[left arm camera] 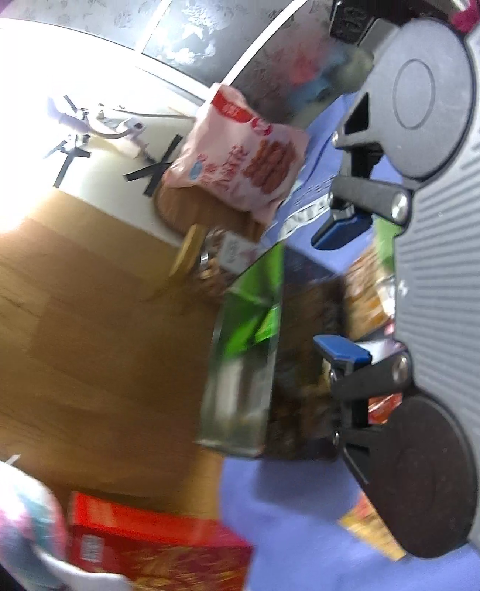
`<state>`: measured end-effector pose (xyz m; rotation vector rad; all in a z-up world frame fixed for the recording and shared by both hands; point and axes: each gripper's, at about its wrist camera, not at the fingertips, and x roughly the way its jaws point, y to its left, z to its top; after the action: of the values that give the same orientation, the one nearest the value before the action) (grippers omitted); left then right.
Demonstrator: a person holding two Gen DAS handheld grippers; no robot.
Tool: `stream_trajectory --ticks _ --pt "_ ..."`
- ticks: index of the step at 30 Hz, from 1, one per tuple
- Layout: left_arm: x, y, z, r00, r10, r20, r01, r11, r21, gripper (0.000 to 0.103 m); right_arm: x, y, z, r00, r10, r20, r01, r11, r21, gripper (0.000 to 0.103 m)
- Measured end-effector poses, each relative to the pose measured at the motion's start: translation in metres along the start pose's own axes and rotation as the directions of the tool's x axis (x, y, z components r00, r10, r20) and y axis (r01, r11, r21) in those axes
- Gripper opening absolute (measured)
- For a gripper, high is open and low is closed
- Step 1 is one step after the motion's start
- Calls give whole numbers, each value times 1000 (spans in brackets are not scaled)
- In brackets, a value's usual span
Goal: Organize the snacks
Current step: 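Move the left tool back to the pale green leaf-print packet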
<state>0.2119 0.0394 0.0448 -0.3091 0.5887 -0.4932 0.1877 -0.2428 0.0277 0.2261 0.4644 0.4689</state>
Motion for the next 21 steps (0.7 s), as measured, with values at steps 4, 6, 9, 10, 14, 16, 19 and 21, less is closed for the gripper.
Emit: stream_trajectory --ticks 4,6,9,10,14,16,19,21 --pt "11 -11 -16 999 -8 -31 7 1000 -16 60 -4 -16 -7 999 37 -26 -33 989 145 35" --pt "18 -17 -23 999 9 -36 -9 1000 -4 65 -2 -20 -10 997 70 -43 -60 978 198 35" --pt "27 -20 -31 996 -5 -93 4 1000 -8 55 -1 -19 -14 991 108 -74 -88 969 231 35" --pt "27 -21 -34 994 -22 -108 21 1000 -13 54 -4 -17 -15 990 118 -81 -97 970 222 35" --pt "14 -26 -47 992 -54 -115 53 999 -9 54 -15 -2 -28 982 141 -124 -120 979 164 35" --pt "7 -27 -56 990 -69 -125 67 998 -14 54 -21 5 -38 976 151 -156 -128 981 147 36" --pt "-3 -27 -70 986 -79 -147 77 997 -22 54 -29 10 -52 965 169 -200 -144 980 135 36" --pt "-8 -26 -75 986 -80 -149 76 997 -29 54 -35 15 -58 961 171 -218 -148 982 115 36"
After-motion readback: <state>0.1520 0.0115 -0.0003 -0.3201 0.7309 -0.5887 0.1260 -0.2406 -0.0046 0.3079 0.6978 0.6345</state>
